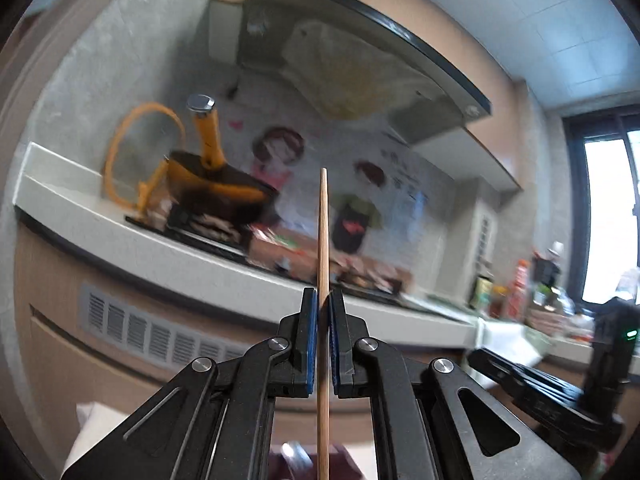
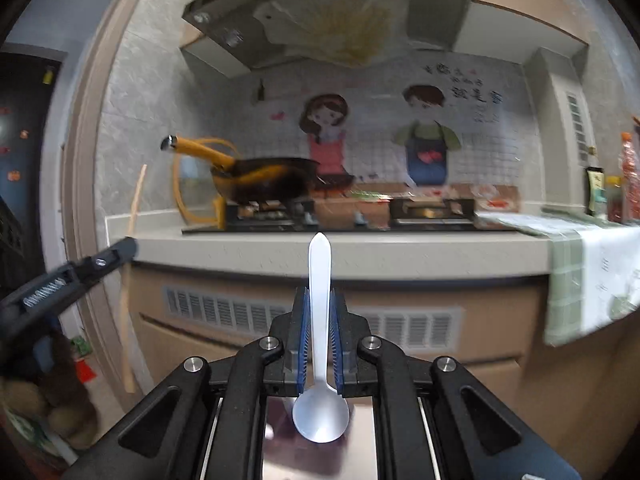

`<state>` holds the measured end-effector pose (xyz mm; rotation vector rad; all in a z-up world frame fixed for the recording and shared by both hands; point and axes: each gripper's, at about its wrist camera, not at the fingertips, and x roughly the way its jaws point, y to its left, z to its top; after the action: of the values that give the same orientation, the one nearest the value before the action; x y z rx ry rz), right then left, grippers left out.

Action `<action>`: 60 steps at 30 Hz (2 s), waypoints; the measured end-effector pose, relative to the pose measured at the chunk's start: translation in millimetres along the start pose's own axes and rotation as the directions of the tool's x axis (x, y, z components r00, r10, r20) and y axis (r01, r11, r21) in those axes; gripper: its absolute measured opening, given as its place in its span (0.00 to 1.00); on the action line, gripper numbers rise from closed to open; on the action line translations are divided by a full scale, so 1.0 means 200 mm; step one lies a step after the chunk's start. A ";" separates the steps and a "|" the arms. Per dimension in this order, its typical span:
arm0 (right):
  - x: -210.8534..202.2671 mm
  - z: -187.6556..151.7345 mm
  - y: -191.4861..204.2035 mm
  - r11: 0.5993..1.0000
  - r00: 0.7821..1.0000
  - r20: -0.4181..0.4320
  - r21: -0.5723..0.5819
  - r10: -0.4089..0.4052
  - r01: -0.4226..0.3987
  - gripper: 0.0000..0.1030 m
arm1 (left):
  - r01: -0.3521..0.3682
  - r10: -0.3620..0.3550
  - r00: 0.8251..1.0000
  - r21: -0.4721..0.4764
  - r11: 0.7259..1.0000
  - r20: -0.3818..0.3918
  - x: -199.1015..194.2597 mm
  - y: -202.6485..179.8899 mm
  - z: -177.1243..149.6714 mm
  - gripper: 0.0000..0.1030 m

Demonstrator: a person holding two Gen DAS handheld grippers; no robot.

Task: Organize utensils
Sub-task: 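Carry the chopstick and white spoon to the maroon holder and release both, then grasp the blue plastic spoon with the right tool and lift it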

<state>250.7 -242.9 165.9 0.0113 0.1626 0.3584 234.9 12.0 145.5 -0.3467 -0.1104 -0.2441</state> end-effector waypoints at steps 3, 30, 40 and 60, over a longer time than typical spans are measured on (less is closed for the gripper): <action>0.19 -0.07 -0.02 1.000 1.000 -0.018 0.011 0.025 -0.025 0.09 | -0.078 0.078 0.997 -0.020 0.997 -0.014 0.17 0.09 -0.17 0.05; 0.39 -0.73 -0.11 0.993 0.922 -0.375 0.107 0.093 -0.056 0.21 | -0.126 0.099 0.895 -0.032 0.992 -0.436 0.22 0.37 -0.67 0.30; -0.07 -0.96 -0.01 0.993 0.857 -0.511 0.114 0.067 -0.010 0.21 | -0.225 0.177 0.733 0.012 0.974 -0.657 -0.31 0.35 -0.74 0.30; -0.11 -1.10 0.19 0.994 0.769 -0.634 0.004 0.084 -0.105 0.25 | -0.259 0.296 0.649 0.162 0.952 -0.701 -0.63 0.38 -0.72 0.30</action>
<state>180.9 -218.5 -45.8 -0.1376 0.8368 0.4572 142.6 58.7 -31.6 -0.1930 0.7262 -0.0542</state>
